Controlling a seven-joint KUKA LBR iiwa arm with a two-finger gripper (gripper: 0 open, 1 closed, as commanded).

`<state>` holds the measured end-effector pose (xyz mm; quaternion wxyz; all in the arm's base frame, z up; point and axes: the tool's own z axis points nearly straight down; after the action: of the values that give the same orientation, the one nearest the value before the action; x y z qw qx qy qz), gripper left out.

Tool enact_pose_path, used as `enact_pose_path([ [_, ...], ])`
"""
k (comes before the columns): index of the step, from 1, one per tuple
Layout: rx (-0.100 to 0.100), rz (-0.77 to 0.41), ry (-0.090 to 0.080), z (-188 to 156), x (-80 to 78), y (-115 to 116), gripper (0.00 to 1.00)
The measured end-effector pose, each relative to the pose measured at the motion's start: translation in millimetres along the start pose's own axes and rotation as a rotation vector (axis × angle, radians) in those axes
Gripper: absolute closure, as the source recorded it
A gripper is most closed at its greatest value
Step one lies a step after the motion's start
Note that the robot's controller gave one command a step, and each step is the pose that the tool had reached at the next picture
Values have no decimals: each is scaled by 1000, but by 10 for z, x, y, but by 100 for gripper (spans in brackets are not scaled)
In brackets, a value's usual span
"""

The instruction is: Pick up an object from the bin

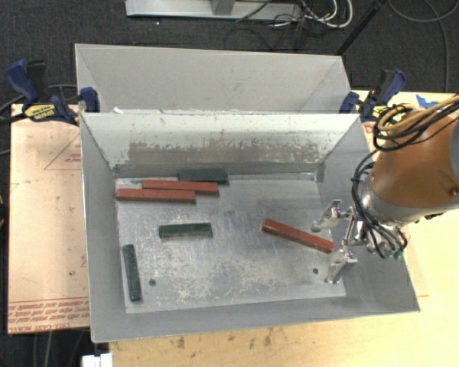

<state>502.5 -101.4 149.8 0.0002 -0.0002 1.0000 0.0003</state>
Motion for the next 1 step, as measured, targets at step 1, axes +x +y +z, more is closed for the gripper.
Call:
enact_pose_path([
  [1,1,60,-10,569,-523,331,0],
])
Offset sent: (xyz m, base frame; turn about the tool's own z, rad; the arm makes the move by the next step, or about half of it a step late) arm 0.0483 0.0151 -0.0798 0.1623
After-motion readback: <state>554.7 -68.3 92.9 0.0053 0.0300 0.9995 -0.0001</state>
